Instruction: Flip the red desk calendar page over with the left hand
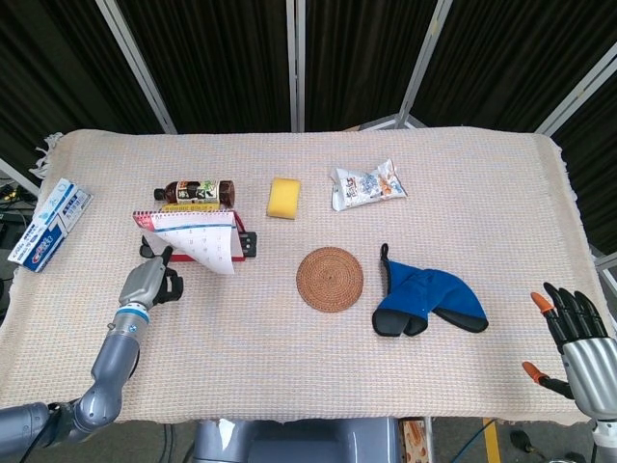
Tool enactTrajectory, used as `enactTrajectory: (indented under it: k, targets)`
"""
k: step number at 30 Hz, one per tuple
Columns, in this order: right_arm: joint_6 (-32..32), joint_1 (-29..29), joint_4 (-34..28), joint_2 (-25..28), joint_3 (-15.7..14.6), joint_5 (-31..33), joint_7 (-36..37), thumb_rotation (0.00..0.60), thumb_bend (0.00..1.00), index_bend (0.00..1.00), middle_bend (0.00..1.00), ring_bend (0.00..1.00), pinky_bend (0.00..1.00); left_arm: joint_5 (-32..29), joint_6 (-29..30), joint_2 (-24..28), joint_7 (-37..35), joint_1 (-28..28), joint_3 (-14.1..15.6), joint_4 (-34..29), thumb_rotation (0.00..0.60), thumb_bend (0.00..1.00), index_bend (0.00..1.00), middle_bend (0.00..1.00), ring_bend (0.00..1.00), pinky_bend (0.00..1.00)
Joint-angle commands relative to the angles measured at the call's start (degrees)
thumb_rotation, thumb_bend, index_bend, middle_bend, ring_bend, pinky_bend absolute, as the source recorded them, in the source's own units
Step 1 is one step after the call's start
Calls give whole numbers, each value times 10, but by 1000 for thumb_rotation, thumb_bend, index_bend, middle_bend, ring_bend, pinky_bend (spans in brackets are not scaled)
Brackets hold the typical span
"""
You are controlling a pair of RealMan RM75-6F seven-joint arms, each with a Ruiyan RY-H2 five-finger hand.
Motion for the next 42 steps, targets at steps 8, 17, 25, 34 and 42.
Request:
enactTrajectory:
  k: [8, 17, 25, 34, 42]
  targets:
    - [8, -3, -2, 4, 0, -3, 5, 600, 36, 0, 0, 0, 0, 156, 99, 13, 1, 21, 24, -46, 600, 648, 0, 522, 563, 554]
    - [5, -2, -3, 2, -1, -5, 0, 600, 36, 0, 0, 0, 0, 308, 221, 9, 31, 42, 37, 3, 600, 630, 0, 302, 375, 465]
    - [0, -1, -1, -1, -1, -3, -4, 600, 36, 0, 0, 0, 0, 297, 188, 46, 53, 36, 31, 10, 600, 378, 0, 8, 80, 174]
    - [-10, 3, 6, -5, 1, 6, -4, 600, 37, 0, 0, 0, 0, 155, 47, 91, 93, -7, 14, 42, 600, 80, 0, 0, 0, 0]
    - [-27, 10, 18, -13, 5, 20, -3, 600, 36, 0, 0, 0, 0, 123, 1, 84, 85, -29, 16, 78, 600, 68, 0, 0, 0, 0]
